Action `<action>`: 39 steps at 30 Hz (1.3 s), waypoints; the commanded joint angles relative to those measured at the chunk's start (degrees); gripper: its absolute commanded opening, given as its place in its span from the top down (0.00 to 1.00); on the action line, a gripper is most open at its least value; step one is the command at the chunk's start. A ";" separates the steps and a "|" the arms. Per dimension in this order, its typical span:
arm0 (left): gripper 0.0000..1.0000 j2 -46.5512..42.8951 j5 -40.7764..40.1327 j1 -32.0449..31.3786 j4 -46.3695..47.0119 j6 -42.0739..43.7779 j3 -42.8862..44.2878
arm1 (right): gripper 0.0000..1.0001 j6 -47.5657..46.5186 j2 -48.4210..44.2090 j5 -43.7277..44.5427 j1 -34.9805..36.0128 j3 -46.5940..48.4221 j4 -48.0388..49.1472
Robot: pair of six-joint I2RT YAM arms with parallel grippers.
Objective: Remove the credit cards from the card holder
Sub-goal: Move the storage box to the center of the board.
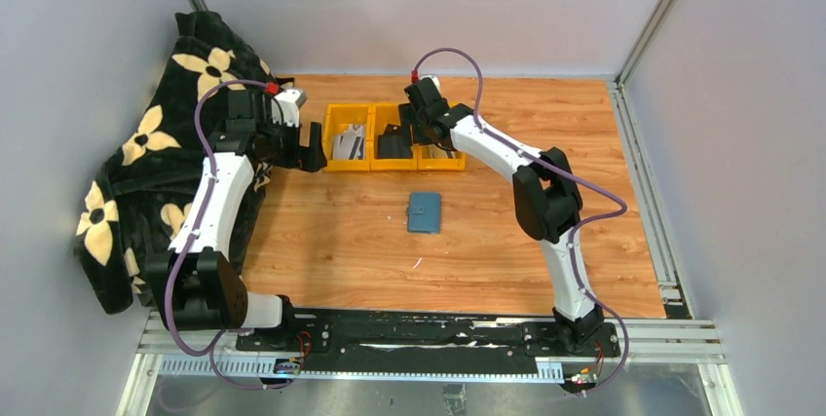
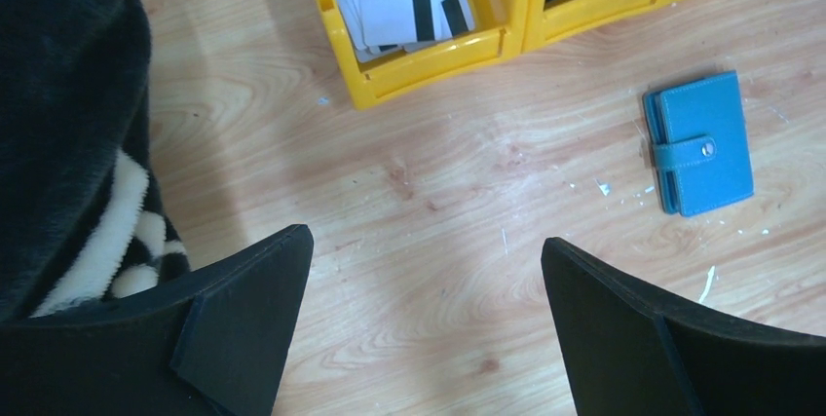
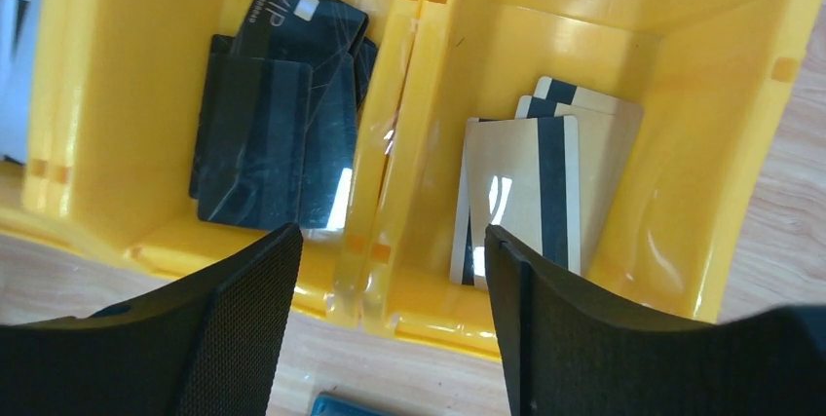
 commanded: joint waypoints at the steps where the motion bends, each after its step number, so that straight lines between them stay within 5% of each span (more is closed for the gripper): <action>1: 0.00 0.39 2.74 -0.24 -1.81 1.34 -0.74 | 0.30 0.09 2.66 4.62 0.81 2.46 -1.54; 9: 0.00 0.76 3.71 -0.24 -2.49 1.50 0.12 | 0.52 3.63 3.17 10.12 1.51 0.15 -0.85; 22: 0.00 -0.44 4.76 -0.24 -3.61 2.32 1.15 | 0.84 11.27 -7.46 15.20 2.50 -16.38 0.60; 39: 0.00 -5.57 6.34 -0.24 -6.78 3.21 -0.52 | 0.92 12.15 -25.40 10.89 3.28 -35.24 -1.29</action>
